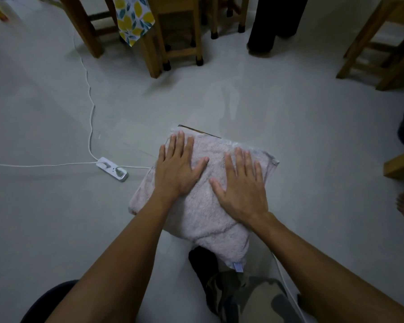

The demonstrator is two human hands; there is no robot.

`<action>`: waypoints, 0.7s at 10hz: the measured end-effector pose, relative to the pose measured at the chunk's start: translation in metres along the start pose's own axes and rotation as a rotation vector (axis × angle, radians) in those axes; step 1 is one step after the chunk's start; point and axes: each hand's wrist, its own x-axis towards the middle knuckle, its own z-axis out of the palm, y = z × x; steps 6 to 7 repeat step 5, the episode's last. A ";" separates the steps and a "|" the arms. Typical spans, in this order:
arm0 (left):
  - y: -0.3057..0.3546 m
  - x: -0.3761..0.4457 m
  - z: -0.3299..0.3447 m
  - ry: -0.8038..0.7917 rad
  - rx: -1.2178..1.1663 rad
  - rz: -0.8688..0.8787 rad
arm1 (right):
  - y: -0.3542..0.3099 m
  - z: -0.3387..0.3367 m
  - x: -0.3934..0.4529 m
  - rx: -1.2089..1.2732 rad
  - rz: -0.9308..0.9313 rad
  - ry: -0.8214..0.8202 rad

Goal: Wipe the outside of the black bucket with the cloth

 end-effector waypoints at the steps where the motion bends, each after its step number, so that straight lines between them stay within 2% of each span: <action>1: 0.000 0.000 0.000 0.002 -0.008 0.003 | 0.000 0.000 -0.001 -0.010 0.004 -0.002; 2: 0.001 -0.001 -0.001 -0.012 -0.016 -0.013 | -0.002 -0.001 -0.001 -0.029 0.009 -0.002; 4: -0.001 -0.047 -0.017 -0.030 -0.012 -0.052 | -0.027 -0.016 -0.008 -0.024 -0.006 -0.145; 5: -0.016 -0.092 -0.028 -0.017 0.004 -0.124 | -0.061 -0.023 -0.026 -0.029 -0.140 -0.148; 7: -0.016 -0.092 -0.028 -0.017 0.004 -0.124 | -0.061 -0.023 -0.026 -0.029 -0.140 -0.148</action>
